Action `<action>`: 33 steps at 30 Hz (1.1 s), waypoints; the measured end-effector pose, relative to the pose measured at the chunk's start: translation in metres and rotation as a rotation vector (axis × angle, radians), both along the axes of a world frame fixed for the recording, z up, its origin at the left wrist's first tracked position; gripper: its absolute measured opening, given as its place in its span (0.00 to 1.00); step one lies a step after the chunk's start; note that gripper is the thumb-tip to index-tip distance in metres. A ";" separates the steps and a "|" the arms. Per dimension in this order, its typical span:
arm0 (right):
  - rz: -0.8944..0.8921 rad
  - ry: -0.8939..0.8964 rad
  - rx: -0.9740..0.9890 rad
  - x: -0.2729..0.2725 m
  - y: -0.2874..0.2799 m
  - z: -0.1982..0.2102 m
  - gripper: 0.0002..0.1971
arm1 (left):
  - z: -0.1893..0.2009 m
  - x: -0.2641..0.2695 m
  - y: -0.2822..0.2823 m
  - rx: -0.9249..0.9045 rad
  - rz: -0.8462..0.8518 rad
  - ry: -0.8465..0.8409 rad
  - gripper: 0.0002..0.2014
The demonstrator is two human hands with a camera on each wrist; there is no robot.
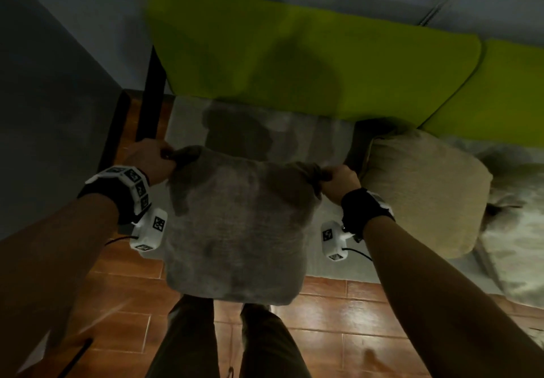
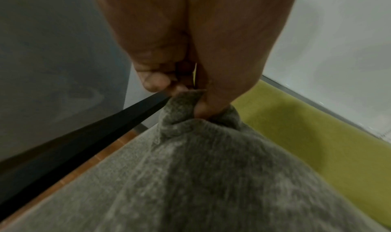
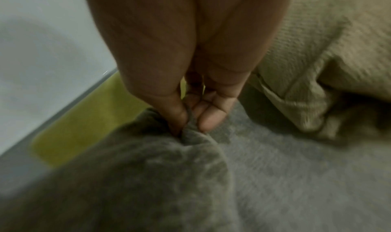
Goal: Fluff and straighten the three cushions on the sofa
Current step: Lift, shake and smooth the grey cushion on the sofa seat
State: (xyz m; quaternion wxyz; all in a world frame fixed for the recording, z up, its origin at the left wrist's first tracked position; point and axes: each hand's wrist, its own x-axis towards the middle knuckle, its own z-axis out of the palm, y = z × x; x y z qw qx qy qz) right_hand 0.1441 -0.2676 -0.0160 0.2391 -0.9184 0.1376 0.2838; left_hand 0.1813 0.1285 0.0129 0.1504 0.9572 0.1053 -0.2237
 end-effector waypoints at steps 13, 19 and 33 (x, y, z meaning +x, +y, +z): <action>0.015 -0.372 0.058 -0.013 0.010 0.007 0.06 | 0.016 -0.011 -0.006 -0.097 0.029 -0.158 0.09; -0.220 -0.063 0.342 -0.008 0.007 0.008 0.13 | 0.009 -0.014 -0.005 -0.231 0.024 -0.035 0.08; -0.010 -0.317 0.098 -0.008 0.009 -0.006 0.03 | 0.008 -0.013 0.008 -0.202 -0.018 0.048 0.10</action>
